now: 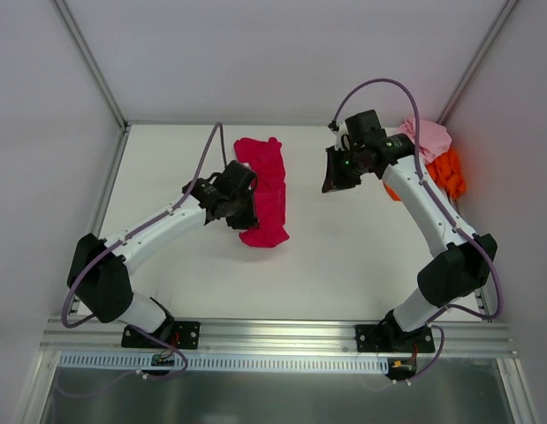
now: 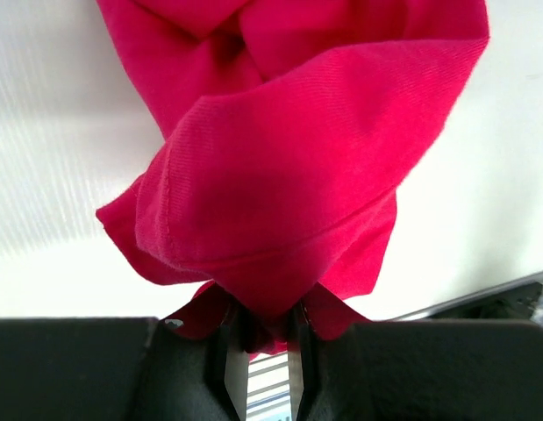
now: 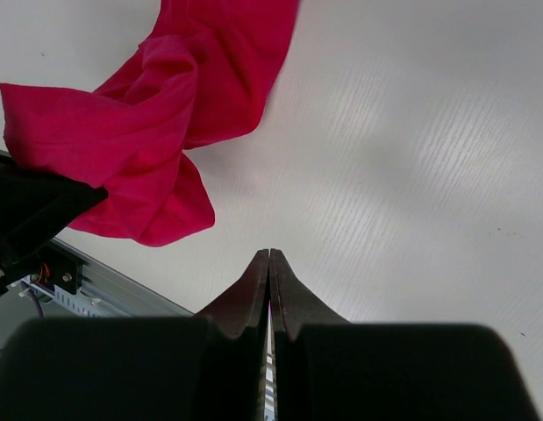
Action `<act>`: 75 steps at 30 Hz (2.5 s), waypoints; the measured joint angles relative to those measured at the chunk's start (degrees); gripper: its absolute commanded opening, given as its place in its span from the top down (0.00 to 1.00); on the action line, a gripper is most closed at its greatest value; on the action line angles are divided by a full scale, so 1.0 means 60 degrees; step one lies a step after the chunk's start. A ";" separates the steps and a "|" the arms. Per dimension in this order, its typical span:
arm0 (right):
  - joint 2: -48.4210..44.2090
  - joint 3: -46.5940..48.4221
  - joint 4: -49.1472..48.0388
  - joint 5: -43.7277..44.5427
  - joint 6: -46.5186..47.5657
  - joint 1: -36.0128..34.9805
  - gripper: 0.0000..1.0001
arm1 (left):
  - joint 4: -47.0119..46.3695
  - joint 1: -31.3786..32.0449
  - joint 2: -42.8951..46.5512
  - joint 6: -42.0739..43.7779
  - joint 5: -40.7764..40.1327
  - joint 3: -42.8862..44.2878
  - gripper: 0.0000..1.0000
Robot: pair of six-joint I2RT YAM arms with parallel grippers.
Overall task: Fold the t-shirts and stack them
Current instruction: Fold the folded rectangular tshirt in 1/3 of the way
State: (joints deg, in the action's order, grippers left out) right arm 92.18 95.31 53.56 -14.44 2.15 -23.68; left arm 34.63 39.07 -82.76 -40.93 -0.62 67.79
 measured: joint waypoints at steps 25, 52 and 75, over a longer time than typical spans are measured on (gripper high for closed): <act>-0.1180 -0.1501 -0.0186 -0.0168 -0.0004 -0.0018 0.99 | 0.1279 -0.0095 -0.3832 -0.0036 -0.1829 0.3723 0.77; -0.1657 -0.2361 -0.0280 -0.0255 -0.0073 -0.0113 0.99 | 0.0867 -0.0736 -0.5093 -0.0259 -0.3180 0.4681 0.01; 0.1275 -0.1169 -0.1078 -0.1286 -0.0178 -0.0197 0.89 | 0.1311 -0.1774 -0.2382 -0.0973 -0.4652 0.2714 0.01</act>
State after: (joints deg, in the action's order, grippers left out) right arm 99.83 88.29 47.09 -22.15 1.08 -24.86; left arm 42.50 28.42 -97.06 -46.76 -28.53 84.07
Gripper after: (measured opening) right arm 0.039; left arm 0.987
